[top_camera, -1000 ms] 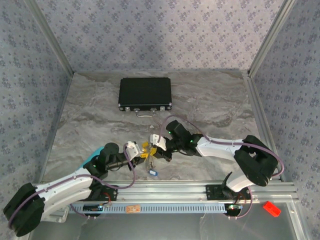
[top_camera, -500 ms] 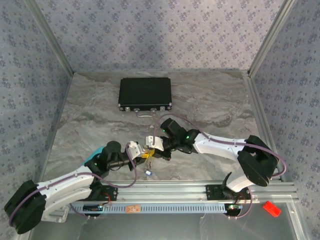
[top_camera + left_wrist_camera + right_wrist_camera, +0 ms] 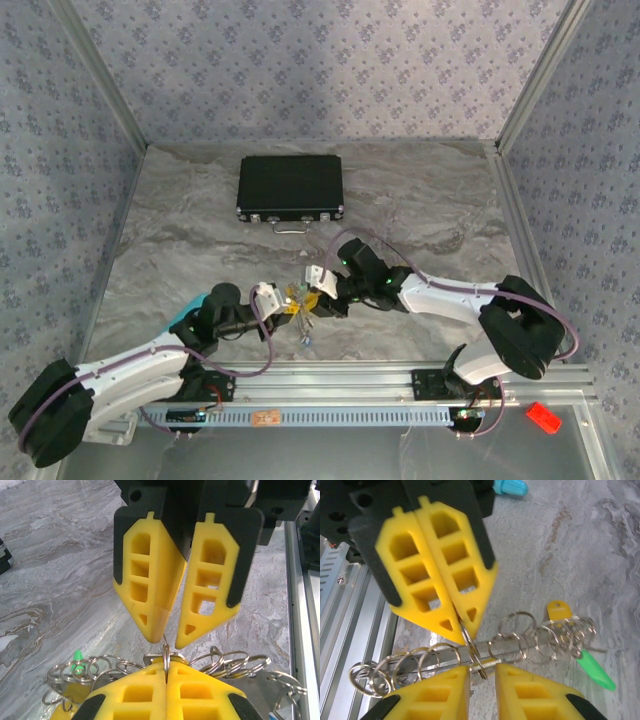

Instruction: Put the keys on the keyring

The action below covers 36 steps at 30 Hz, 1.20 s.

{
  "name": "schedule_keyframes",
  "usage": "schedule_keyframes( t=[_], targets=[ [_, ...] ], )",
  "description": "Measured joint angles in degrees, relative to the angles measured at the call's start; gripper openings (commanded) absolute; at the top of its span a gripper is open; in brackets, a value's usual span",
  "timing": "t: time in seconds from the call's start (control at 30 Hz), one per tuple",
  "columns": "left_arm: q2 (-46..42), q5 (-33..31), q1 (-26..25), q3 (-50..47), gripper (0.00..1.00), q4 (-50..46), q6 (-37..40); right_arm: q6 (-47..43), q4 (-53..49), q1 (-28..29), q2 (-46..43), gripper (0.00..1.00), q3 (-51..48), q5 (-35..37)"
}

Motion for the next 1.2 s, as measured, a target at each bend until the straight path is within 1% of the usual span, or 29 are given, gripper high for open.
schedule_keyframes(
  t=[0.2,0.27,0.4,0.47,0.7,0.83,0.97,1.03,1.13,1.2],
  targets=[
    [-0.1,0.0,0.0,-0.8,0.0,2.0,-1.0,2.4,4.2,-0.4,0.0,0.22,-1.6,-1.6],
    [-0.1,0.0,0.0,-0.8,0.0,2.3,-1.0,3.1,5.3,-0.4,0.0,0.19,-1.6,-2.0],
    [-0.1,-0.2,0.0,-0.8,0.0,2.6,-1.2,3.6,6.0,-0.5,0.0,0.07,-1.6,-2.6],
    [-0.1,-0.3,0.0,-0.9,0.0,2.6,-1.2,3.4,5.8,-0.5,0.0,0.05,-1.6,-2.6],
    [-0.5,-0.4,0.0,-1.0,0.0,2.4,-1.2,2.9,4.8,-0.6,-0.1,0.04,-1.6,-2.4],
    [-0.5,-0.4,0.0,-1.0,0.0,2.2,-1.2,2.6,4.6,-0.5,0.2,0.11,-1.6,-2.0],
    [-0.7,-0.4,0.0,-1.0,0.0,2.0,-1.2,2.6,4.5,-0.3,0.6,0.12,-1.9,-1.6],
    [-0.9,-0.4,0.0,-1.0,0.0,2.1,-1.2,2.6,4.5,-0.3,0.6,0.1,-2.1,-1.6],
    [-1.1,-0.4,0.0,-1.0,0.0,1.9,-1.2,2.7,4.3,-0.4,0.6,0.03,-2.2,-1.5],
    [-1.1,-0.4,0.0,-1.0,0.0,1.9,-1.2,2.8,4.2,-0.4,0.6,0.0,-2.2,-1.5]
  ],
)
